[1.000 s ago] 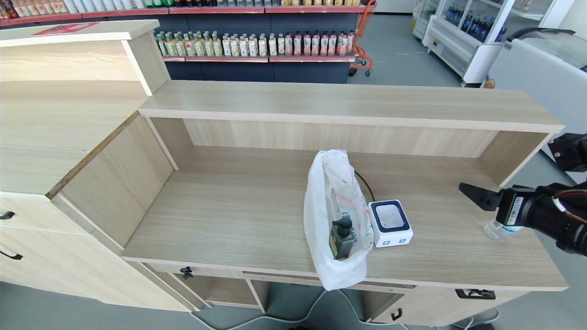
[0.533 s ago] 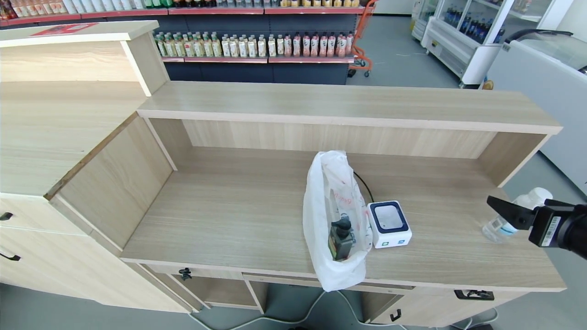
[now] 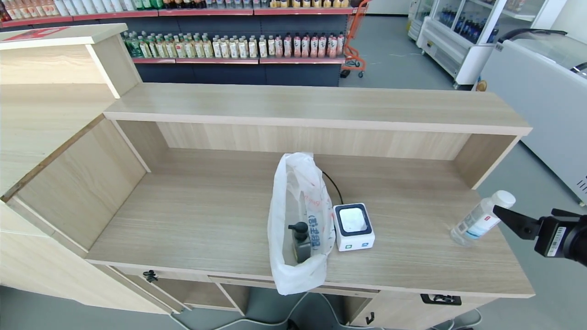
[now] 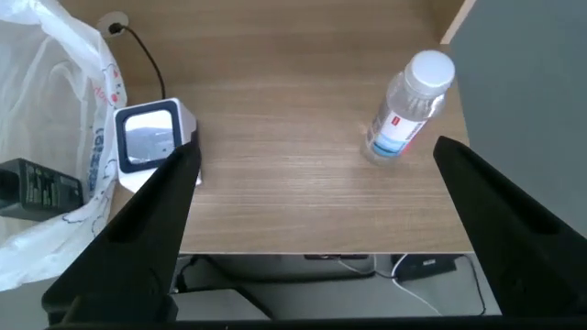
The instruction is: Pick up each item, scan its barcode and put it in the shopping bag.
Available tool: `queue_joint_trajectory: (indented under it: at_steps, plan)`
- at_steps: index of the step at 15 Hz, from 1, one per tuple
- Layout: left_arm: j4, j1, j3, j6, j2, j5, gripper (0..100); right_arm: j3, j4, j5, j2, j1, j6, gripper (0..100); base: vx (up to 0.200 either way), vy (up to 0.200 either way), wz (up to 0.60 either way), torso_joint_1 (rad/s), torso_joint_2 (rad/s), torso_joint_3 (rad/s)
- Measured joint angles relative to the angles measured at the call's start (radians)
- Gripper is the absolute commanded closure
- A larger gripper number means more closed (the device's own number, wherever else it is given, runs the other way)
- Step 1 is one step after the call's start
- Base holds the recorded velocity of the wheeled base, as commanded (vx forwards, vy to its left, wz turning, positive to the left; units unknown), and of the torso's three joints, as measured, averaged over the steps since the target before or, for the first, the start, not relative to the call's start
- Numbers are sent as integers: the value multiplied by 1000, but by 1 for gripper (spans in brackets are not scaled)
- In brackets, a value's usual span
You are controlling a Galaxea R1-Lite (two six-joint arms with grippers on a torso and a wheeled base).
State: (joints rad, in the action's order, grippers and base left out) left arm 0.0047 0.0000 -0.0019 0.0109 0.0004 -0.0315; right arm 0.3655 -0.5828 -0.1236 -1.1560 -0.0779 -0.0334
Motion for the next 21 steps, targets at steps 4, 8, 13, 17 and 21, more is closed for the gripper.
queue_joint_trajectory:
  at_steps: [4,8,13,17,21]
  plan:
    - [0,0,0,0,0,0,100,-20,1,2,-3,-1,0,0,0,-200,0,1,2,5]
    - [0,0,0,0,0,1,100,-50,1,-1,0,-1,0,0,0,-200,0,0,1,2]
    - [0,0,0,0,0,1,100,-69,0,-2,6,-1,0,0,0,-200,0,4,0,2]
    - [-1,0,0,0,0,0,100,-127,0,-6,17,-1,44,0,0,0,0,0,0,0]
    - [0,0,0,0,0,1,100,-203,4,-25,17,1,81,0,0,0,0,0,0,0]
